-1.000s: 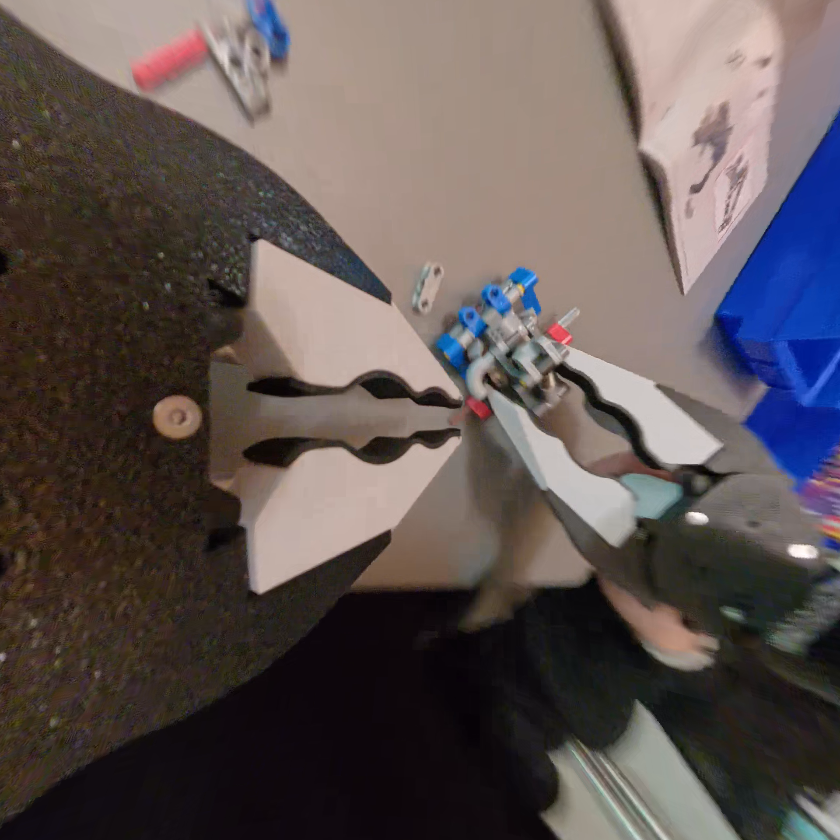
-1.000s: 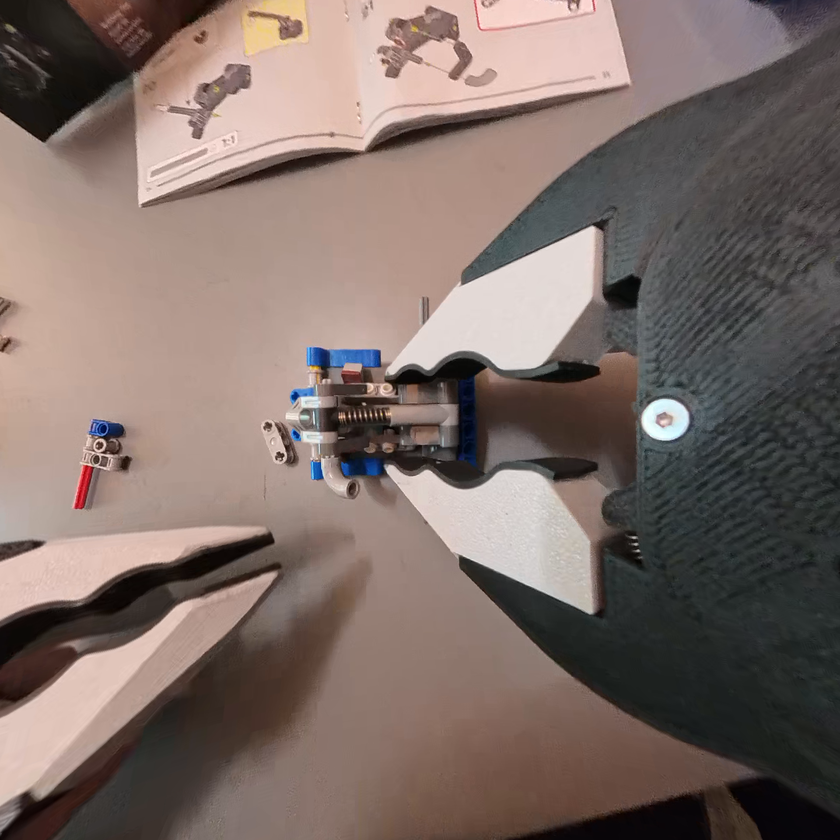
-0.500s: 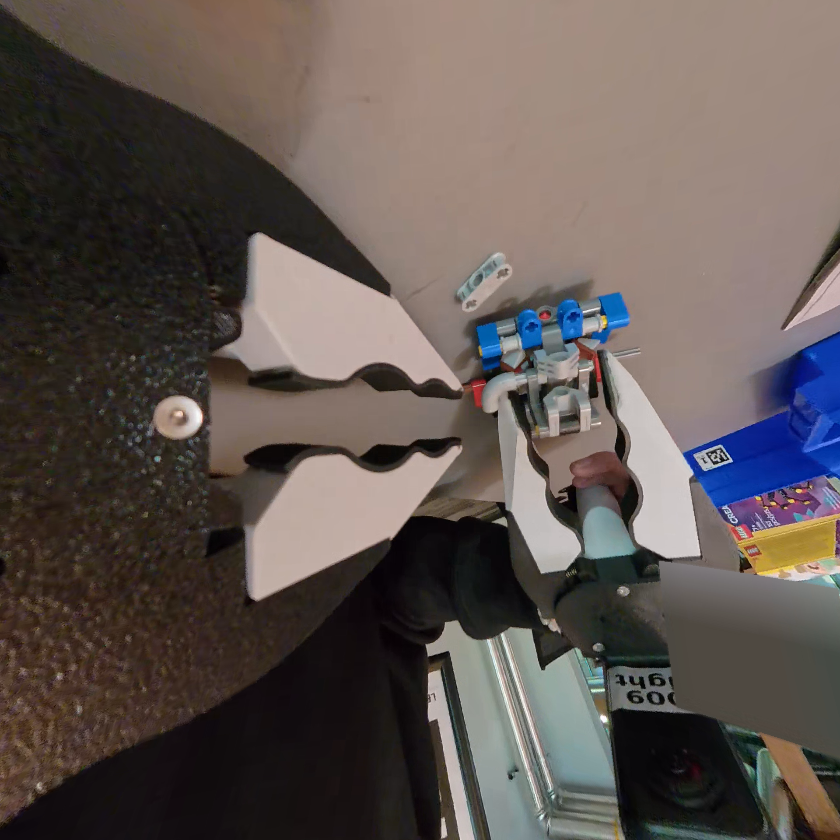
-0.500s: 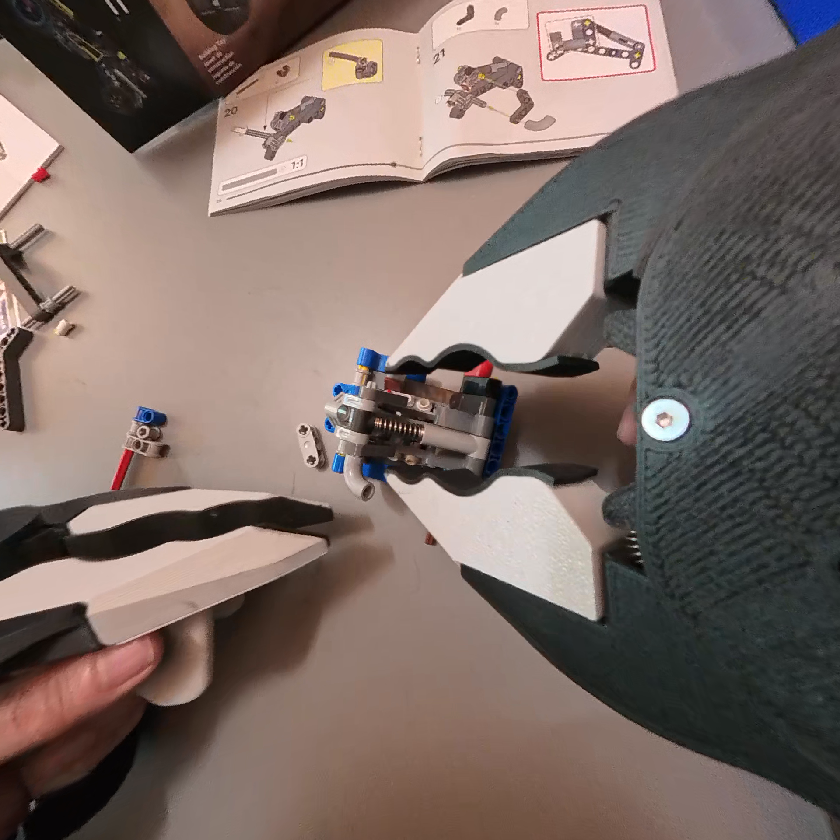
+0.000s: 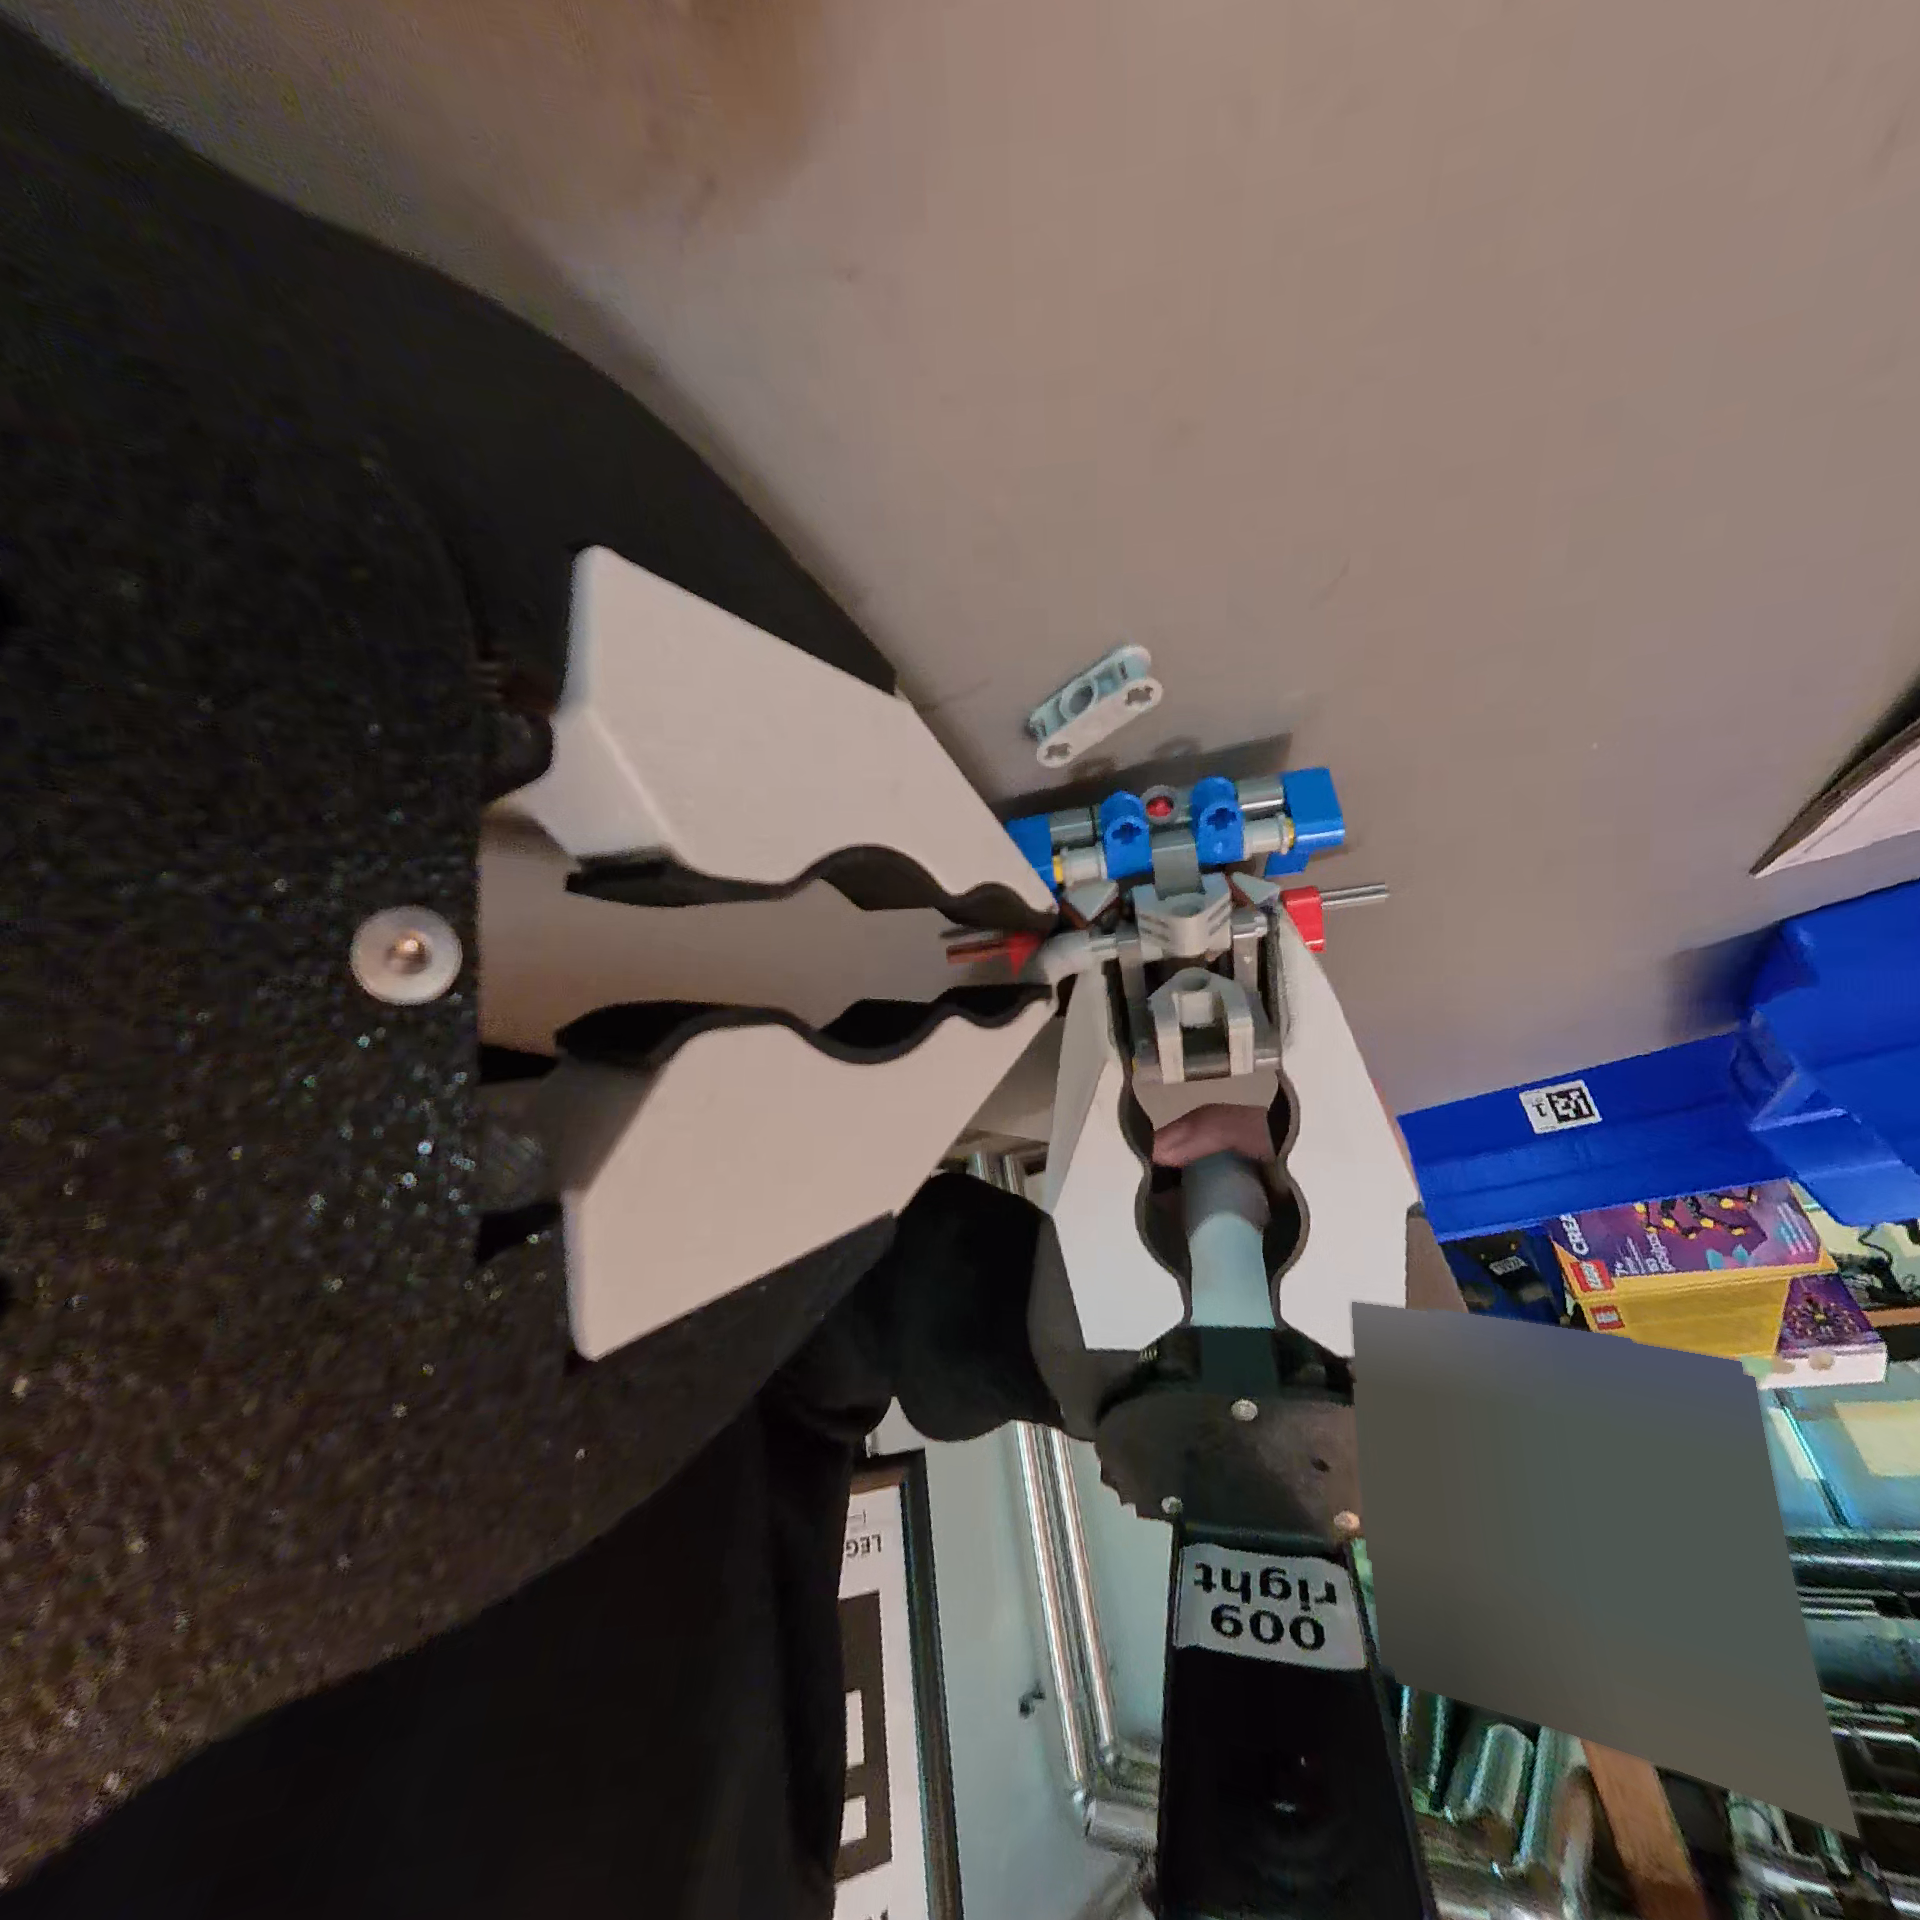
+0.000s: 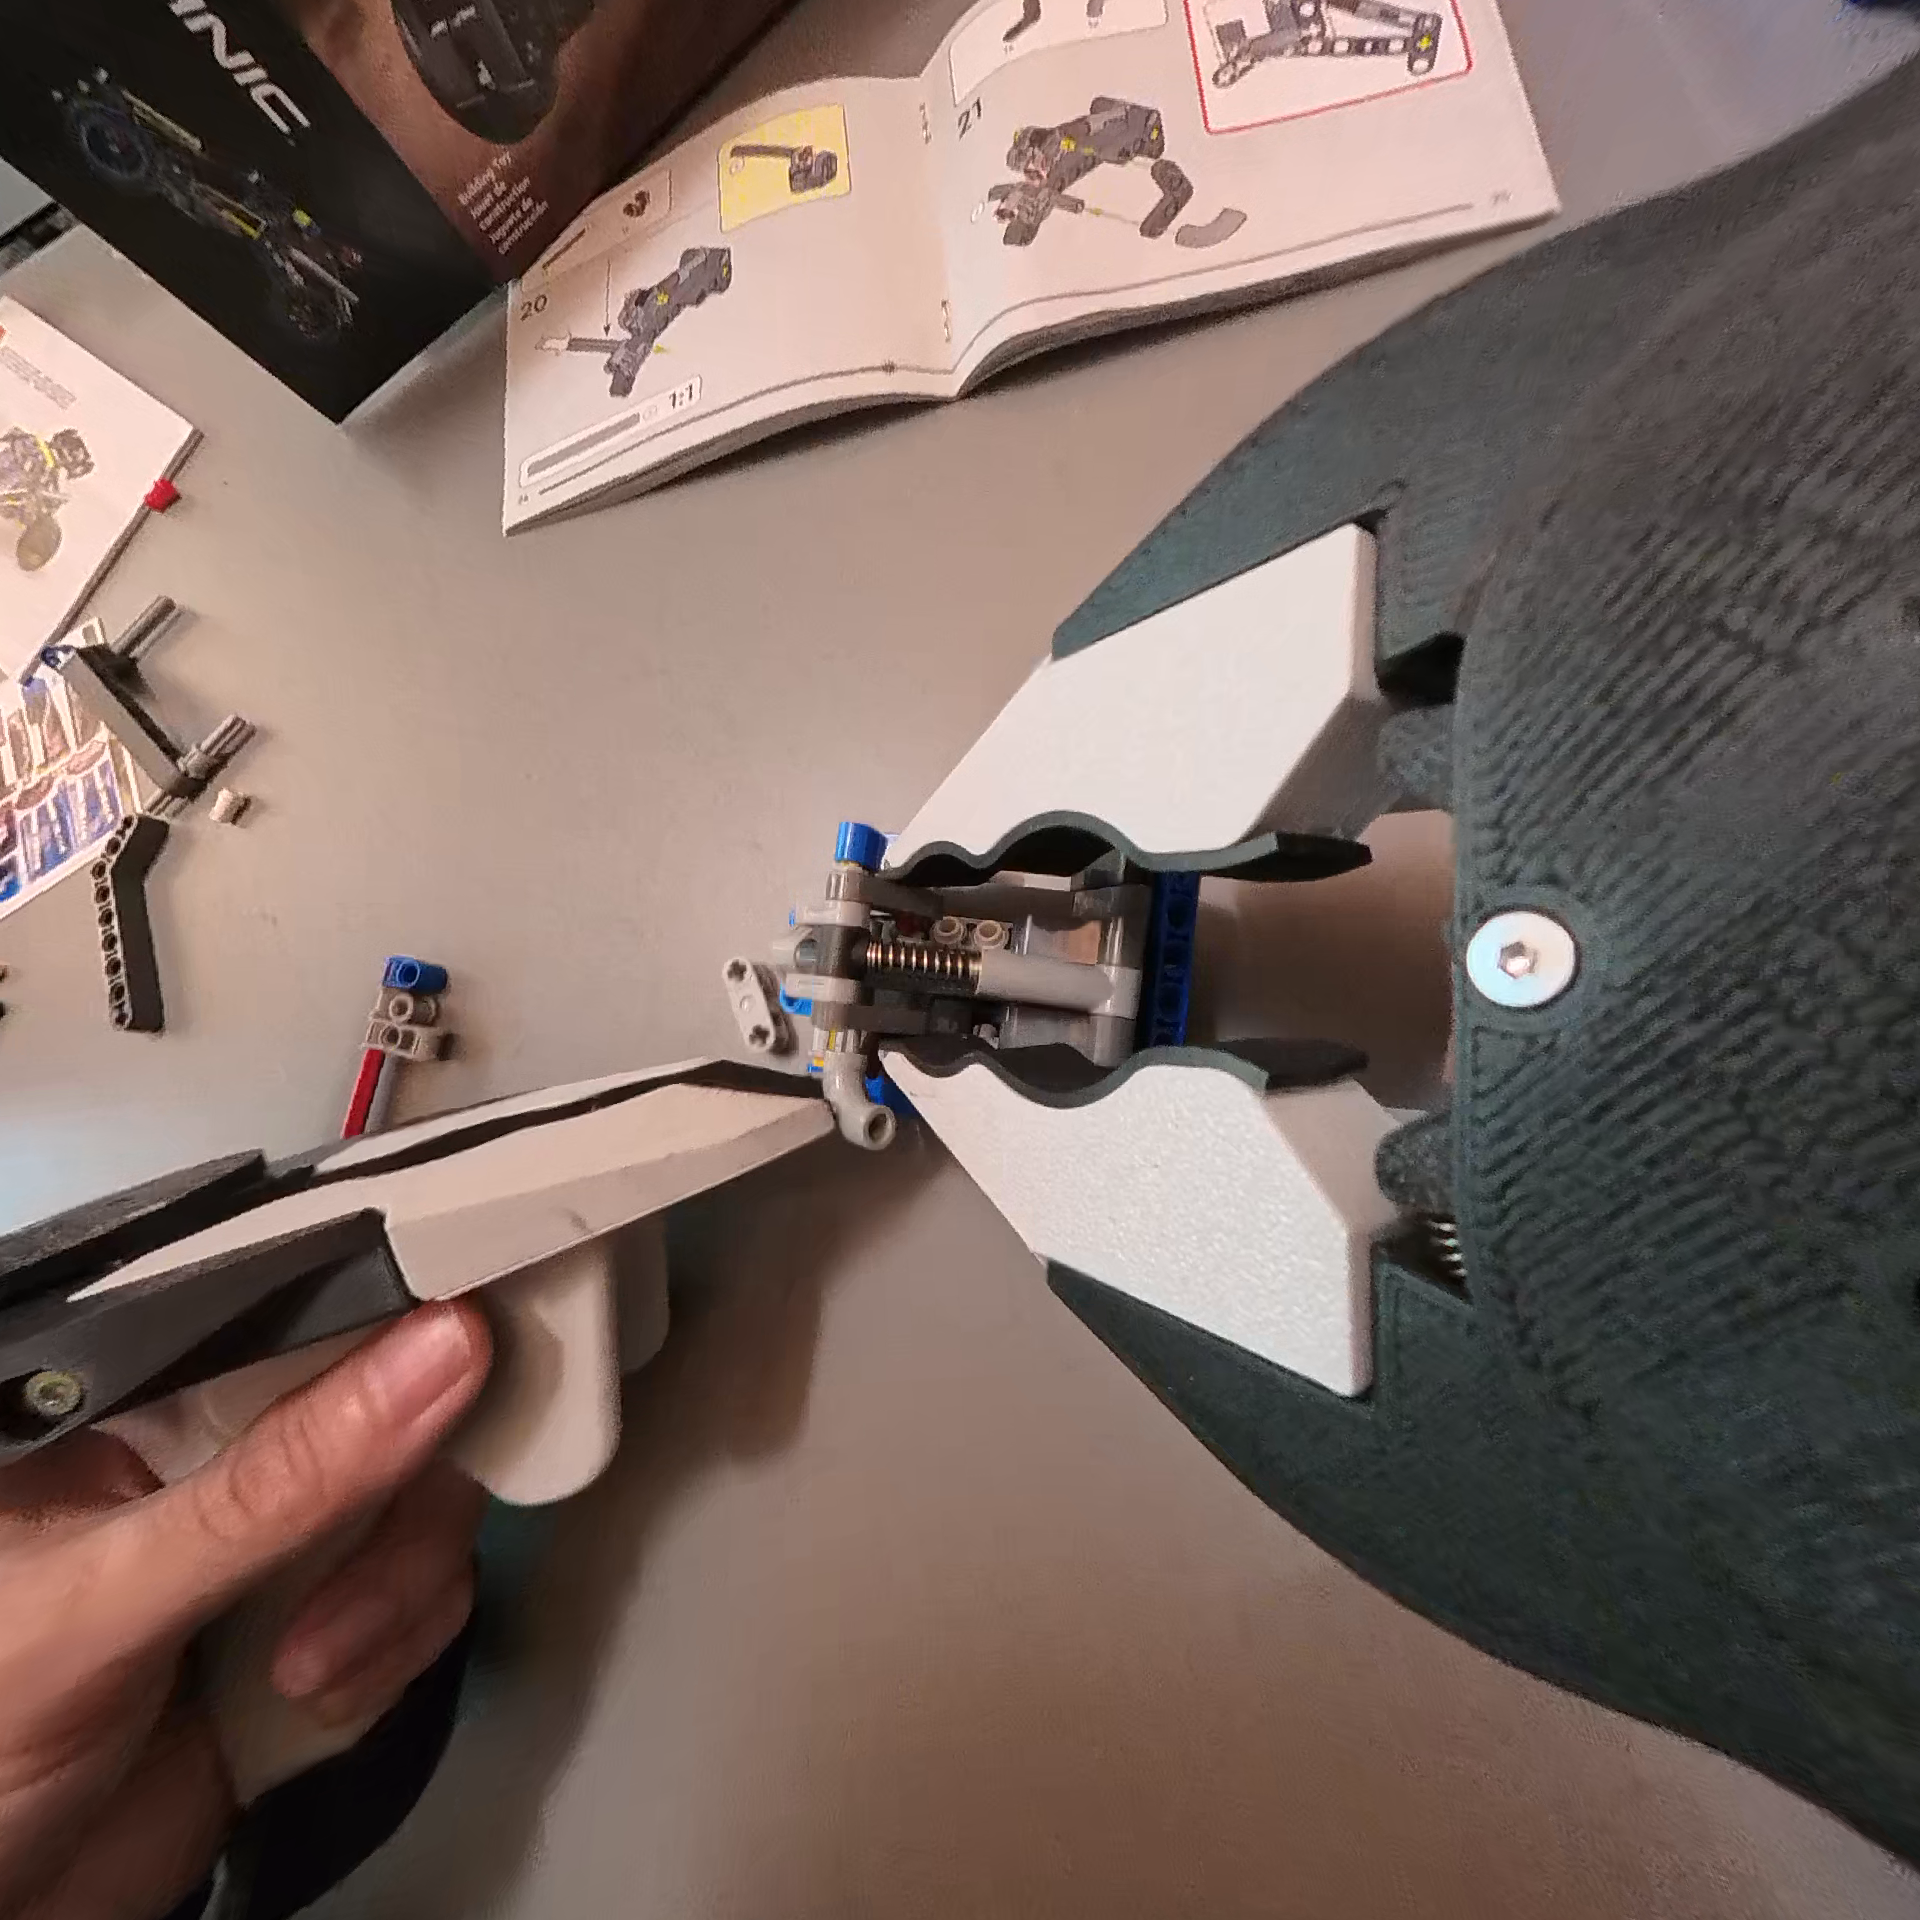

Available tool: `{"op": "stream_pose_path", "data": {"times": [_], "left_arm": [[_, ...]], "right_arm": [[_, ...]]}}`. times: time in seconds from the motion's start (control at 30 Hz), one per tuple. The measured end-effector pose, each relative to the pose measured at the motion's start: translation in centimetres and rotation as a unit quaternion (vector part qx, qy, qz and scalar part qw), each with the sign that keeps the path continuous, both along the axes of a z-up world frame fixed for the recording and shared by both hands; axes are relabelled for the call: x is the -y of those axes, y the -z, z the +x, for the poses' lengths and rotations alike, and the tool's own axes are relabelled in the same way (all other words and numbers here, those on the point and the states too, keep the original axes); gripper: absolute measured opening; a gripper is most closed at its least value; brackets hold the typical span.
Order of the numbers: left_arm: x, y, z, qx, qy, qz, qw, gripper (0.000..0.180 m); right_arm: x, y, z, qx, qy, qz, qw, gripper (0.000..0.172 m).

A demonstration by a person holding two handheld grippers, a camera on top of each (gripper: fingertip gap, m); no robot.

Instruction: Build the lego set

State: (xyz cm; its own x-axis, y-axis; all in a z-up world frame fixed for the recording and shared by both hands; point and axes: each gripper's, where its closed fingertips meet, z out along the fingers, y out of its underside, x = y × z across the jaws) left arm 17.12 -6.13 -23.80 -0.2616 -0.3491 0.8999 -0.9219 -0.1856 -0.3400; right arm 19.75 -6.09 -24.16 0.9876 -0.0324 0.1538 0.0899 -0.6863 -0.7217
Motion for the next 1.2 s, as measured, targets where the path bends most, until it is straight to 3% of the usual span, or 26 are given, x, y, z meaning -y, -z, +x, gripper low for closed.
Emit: {"op": "stream_pose_path", "data": {"times": [0.27,0.87,1.2], "left_arm": [[-0.23,0.28,0.01,0.017,-0.012,0.015,1.000,0.002],[-0.34,0.50,-0.10,0.027,-0.013,0.025,0.999,0.000],[-0.22,-0.05,-0.35,0.016,0.000,0.002,1.000,0.007]], "right_arm": [[-0.17,-0.33,-0.36,-0.055,0.026,0.011,0.998,0.028],[-0.38,-0.44,-0.47,-0.017,0.029,0.027,0.999,0.022],[-0.30,-0.65,-0.68,-0.041,0.060,0.071,0.995,0.021]]}}
